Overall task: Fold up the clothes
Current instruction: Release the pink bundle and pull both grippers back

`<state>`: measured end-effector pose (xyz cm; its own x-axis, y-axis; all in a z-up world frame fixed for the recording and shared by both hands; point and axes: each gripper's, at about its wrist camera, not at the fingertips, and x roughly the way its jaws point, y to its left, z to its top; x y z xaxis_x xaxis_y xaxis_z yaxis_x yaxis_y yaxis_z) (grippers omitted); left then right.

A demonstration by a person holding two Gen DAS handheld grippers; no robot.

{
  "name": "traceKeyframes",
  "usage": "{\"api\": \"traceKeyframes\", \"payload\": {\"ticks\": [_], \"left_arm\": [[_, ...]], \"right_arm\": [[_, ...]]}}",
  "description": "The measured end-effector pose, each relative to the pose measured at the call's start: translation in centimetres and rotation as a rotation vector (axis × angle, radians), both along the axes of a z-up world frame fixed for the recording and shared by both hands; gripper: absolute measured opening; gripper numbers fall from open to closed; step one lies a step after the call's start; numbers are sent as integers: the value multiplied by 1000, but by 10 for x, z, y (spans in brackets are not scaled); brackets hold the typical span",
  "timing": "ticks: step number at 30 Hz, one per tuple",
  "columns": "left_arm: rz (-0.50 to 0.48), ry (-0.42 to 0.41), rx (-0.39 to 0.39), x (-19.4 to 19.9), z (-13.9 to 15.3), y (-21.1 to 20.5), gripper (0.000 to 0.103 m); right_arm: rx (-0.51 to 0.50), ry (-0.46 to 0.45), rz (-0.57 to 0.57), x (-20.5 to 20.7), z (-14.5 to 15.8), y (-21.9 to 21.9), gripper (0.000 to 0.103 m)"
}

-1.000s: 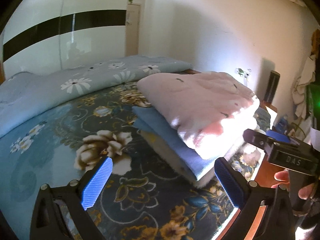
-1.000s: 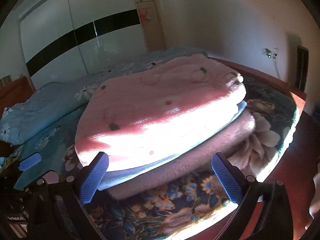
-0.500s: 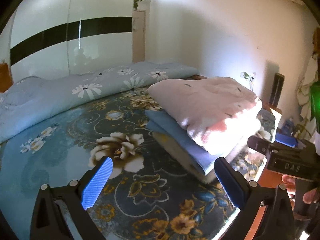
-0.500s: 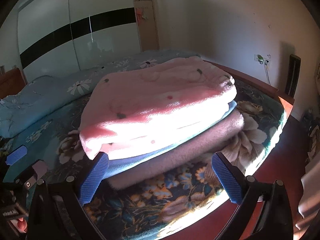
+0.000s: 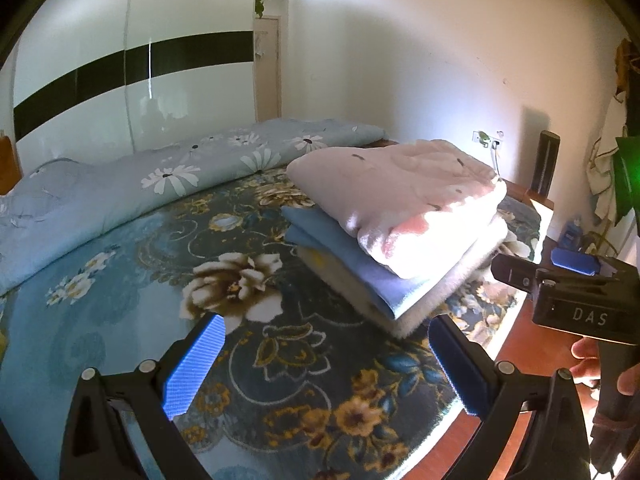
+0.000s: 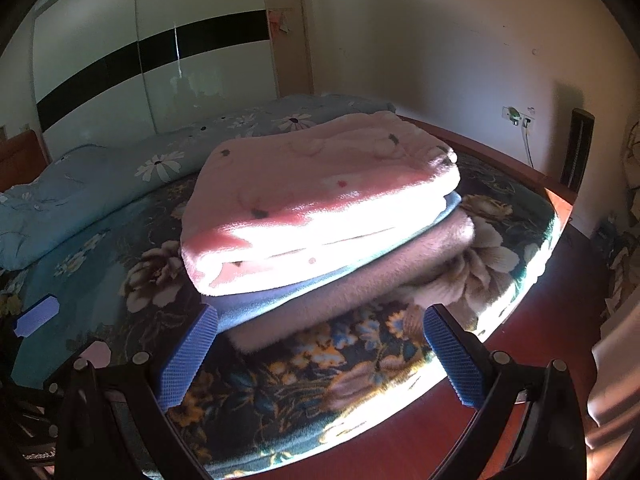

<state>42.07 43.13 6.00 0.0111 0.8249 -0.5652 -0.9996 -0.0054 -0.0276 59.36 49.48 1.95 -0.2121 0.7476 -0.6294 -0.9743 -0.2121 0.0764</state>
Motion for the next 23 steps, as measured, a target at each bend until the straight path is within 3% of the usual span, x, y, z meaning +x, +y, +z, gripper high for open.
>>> {"api": "traceKeyframes", "payload": {"ticks": [23], "left_arm": [[24,17,59,4,25,-27,103]], "right_arm": [[32,7,39,3,30,-28,103]]}}
